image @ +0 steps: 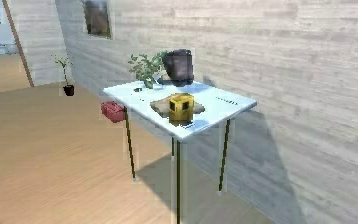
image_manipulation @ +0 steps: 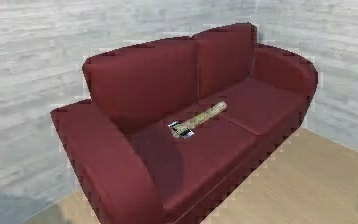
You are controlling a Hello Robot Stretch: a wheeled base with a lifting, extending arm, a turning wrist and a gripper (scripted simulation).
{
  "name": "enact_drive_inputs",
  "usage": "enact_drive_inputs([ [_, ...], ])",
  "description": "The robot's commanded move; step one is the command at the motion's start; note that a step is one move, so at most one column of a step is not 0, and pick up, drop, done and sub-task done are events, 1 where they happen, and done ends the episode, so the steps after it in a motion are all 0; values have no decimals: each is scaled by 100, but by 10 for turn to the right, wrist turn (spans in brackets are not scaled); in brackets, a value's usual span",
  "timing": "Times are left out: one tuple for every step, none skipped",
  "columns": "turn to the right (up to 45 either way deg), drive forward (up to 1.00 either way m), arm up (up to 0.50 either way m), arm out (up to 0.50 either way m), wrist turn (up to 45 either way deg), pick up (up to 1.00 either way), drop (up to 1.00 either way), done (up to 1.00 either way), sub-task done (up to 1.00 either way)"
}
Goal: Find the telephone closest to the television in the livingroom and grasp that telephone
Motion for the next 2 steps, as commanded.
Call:
enact_drive_inputs([
  [0,25,0,0,0,0,0,0,0],
  [-450,0,0,0,0,0,0,0,0],
])
